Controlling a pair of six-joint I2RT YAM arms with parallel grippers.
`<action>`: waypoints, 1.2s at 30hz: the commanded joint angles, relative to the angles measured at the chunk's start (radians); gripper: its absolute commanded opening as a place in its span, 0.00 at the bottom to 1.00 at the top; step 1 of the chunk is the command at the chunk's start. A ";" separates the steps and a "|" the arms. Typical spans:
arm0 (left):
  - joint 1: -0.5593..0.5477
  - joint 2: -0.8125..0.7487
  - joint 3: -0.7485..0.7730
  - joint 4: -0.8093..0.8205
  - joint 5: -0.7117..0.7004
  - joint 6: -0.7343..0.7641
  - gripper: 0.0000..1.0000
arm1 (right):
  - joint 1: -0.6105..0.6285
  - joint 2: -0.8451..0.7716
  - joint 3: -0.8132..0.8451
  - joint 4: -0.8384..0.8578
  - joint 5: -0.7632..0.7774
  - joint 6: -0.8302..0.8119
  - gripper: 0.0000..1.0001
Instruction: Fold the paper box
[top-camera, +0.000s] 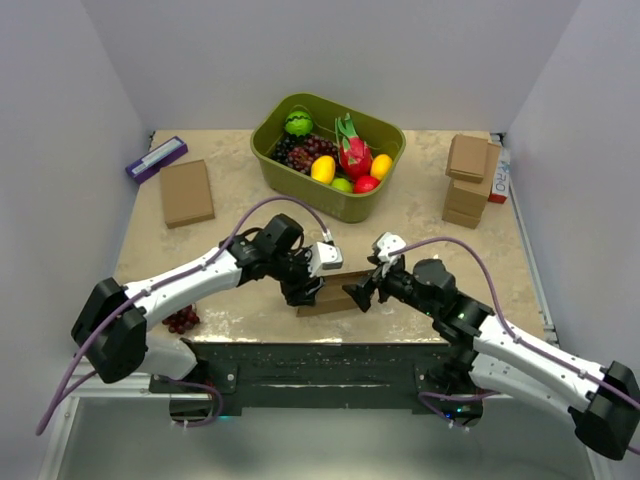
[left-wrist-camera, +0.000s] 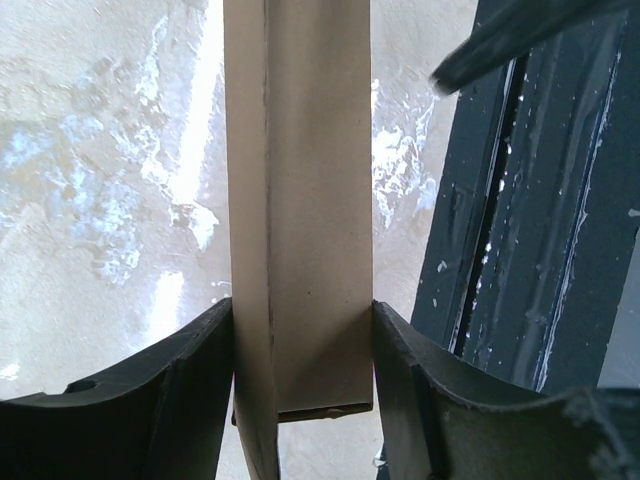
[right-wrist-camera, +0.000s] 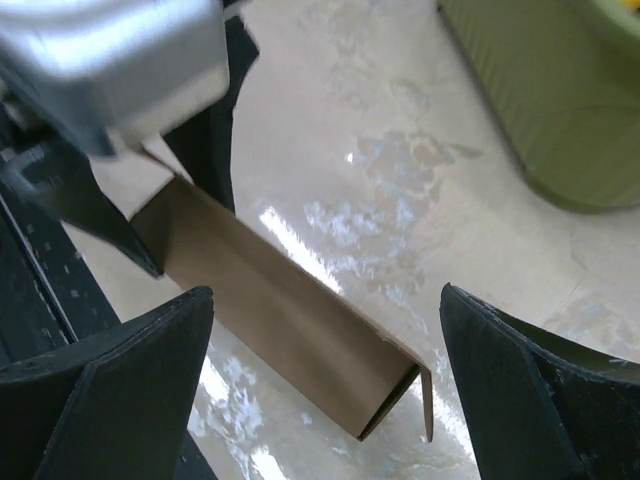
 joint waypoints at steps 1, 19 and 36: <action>0.035 -0.003 -0.028 0.032 0.060 0.023 0.50 | -0.005 0.024 -0.030 0.215 -0.061 -0.158 0.99; 0.087 -0.014 -0.028 0.037 0.080 0.043 0.37 | -0.047 0.355 0.217 -0.021 -0.367 -0.561 0.99; 0.096 -0.011 -0.008 0.027 0.089 0.055 0.35 | -0.115 0.604 0.386 -0.334 -0.625 -0.689 0.99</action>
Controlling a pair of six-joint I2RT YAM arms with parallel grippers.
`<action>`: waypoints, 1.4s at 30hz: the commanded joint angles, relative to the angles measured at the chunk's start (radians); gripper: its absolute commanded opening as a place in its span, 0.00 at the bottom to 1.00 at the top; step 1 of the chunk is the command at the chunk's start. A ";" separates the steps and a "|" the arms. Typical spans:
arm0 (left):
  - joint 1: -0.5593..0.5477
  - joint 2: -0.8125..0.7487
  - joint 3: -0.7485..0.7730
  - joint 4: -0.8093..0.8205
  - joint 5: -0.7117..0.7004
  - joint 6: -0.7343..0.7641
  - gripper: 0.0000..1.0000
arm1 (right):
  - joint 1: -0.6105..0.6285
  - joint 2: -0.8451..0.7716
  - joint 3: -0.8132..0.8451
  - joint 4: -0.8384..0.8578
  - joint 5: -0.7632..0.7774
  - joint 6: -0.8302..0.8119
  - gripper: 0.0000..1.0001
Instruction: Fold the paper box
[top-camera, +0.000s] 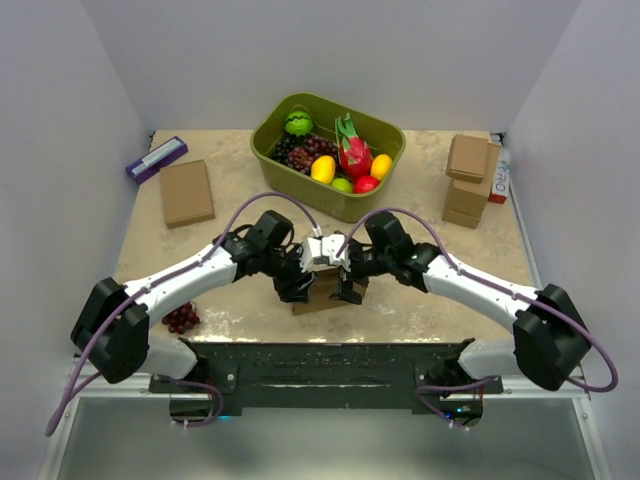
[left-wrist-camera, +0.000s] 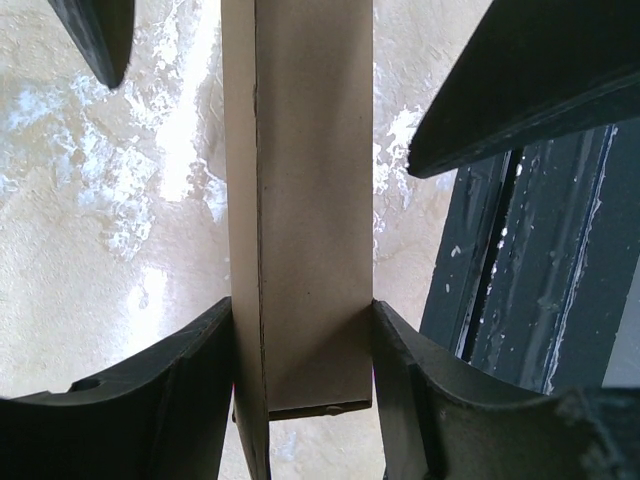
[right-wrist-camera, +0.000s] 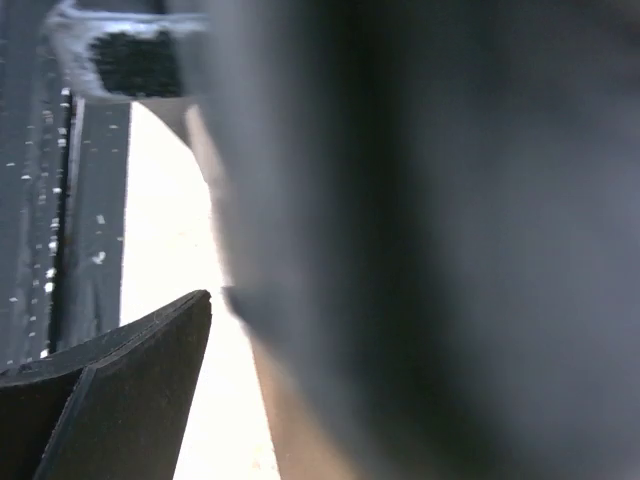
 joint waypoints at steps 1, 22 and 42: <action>0.010 -0.011 0.025 0.027 0.032 0.021 0.35 | 0.000 0.021 0.012 -0.040 -0.053 -0.019 0.99; 0.116 -0.054 -0.032 0.126 0.205 0.009 0.36 | 0.032 -0.049 -0.117 0.146 0.097 0.069 0.99; 0.114 -0.071 -0.012 0.182 -0.004 -0.063 0.73 | 0.084 -0.084 -0.169 0.261 0.281 0.078 0.61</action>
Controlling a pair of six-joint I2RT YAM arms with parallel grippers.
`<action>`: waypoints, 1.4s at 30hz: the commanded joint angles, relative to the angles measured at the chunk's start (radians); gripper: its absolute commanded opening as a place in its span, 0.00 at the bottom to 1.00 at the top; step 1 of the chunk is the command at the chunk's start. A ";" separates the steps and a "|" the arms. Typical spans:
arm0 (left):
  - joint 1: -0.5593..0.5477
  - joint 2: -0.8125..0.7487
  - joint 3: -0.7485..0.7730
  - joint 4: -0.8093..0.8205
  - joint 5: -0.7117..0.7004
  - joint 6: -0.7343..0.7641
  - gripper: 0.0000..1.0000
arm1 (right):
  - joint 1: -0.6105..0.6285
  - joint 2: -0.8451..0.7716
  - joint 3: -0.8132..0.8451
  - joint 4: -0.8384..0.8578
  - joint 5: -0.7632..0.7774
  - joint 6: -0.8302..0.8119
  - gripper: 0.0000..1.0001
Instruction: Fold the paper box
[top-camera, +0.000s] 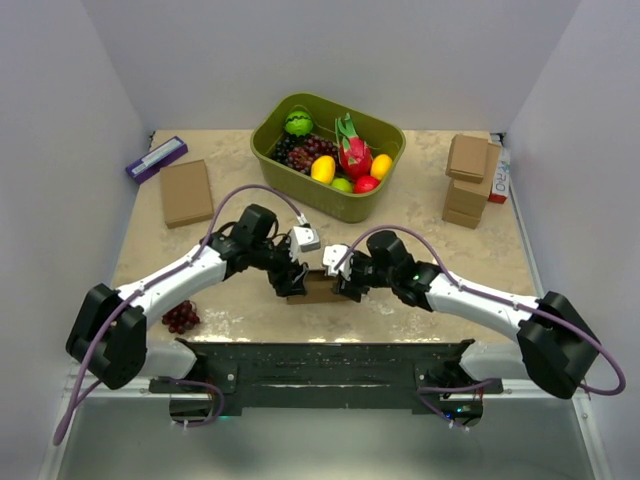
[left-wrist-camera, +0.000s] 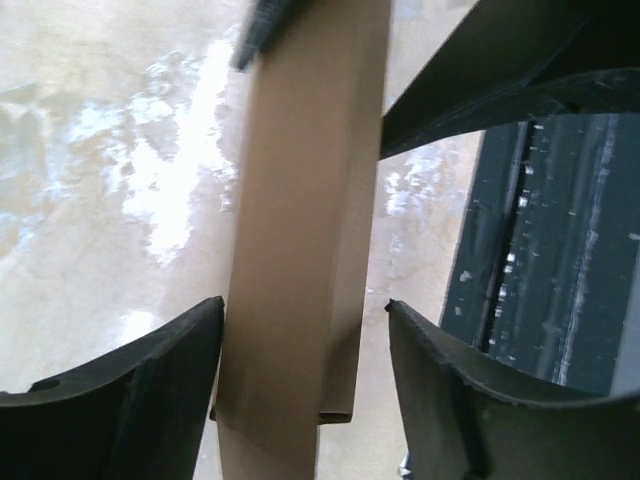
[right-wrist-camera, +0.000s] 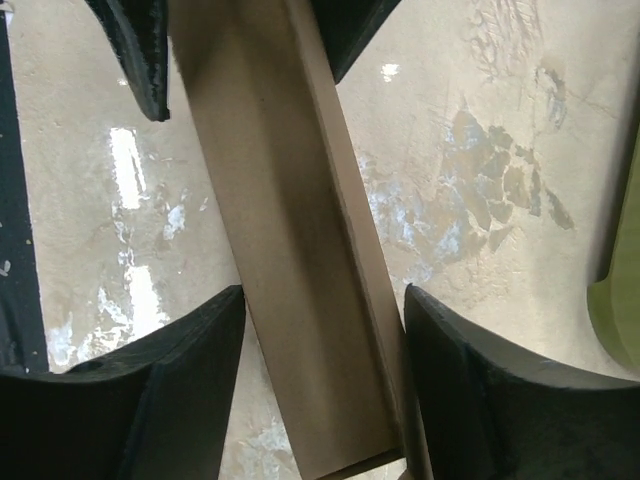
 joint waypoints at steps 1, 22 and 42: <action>0.002 -0.053 0.050 0.110 -0.173 -0.070 0.76 | 0.025 -0.025 -0.010 0.047 0.062 0.011 0.59; 0.019 -0.257 -0.080 0.092 -0.467 -0.166 0.90 | 0.034 -0.018 -0.017 0.053 0.197 0.025 0.47; 0.019 -0.147 -0.043 0.101 -0.511 -0.239 0.30 | 0.034 -0.031 -0.014 0.064 0.220 0.033 0.45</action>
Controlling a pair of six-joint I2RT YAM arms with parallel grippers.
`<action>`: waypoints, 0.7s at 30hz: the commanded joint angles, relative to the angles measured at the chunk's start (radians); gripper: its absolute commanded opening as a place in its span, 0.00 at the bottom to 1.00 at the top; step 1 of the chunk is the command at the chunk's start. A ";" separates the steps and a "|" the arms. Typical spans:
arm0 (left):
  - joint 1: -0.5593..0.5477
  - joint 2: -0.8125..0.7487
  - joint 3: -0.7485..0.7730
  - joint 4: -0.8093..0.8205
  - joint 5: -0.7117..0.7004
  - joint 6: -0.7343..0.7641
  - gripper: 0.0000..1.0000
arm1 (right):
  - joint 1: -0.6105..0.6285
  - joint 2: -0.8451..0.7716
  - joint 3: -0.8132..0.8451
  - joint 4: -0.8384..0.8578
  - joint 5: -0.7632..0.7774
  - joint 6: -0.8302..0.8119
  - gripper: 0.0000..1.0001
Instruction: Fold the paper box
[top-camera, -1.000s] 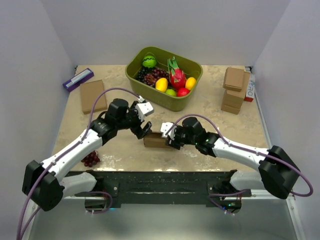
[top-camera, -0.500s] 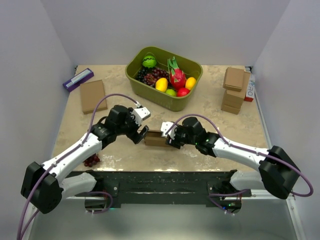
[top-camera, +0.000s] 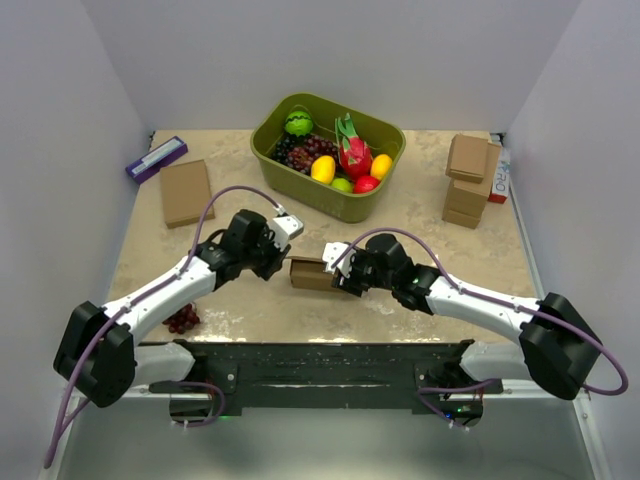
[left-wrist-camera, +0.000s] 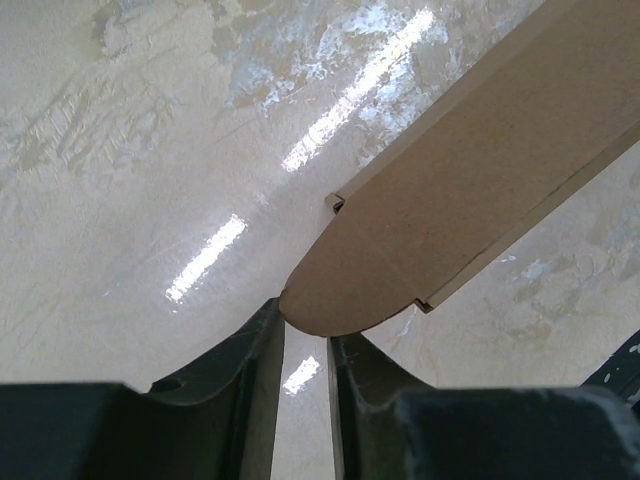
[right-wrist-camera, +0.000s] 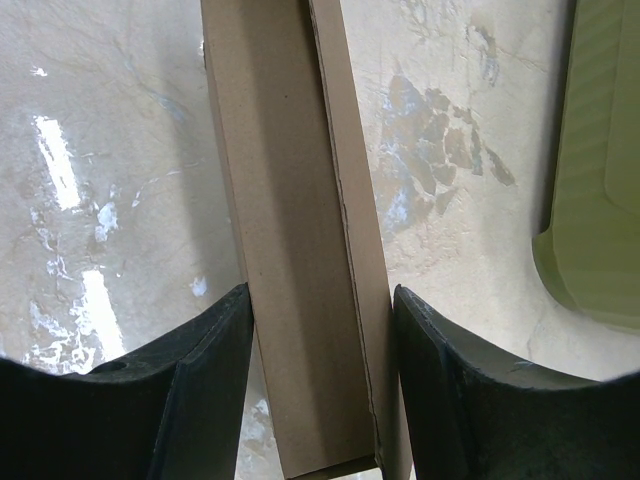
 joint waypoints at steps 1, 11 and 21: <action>0.005 -0.045 0.032 0.038 0.015 -0.050 0.32 | 0.001 -0.019 0.002 0.029 0.028 0.008 0.45; 0.003 -0.057 0.018 0.078 0.062 -0.010 0.52 | 0.001 -0.010 0.007 0.024 0.028 0.007 0.45; 0.003 -0.063 0.021 0.124 0.193 -0.048 0.14 | 0.001 0.005 0.012 0.027 0.055 0.008 0.44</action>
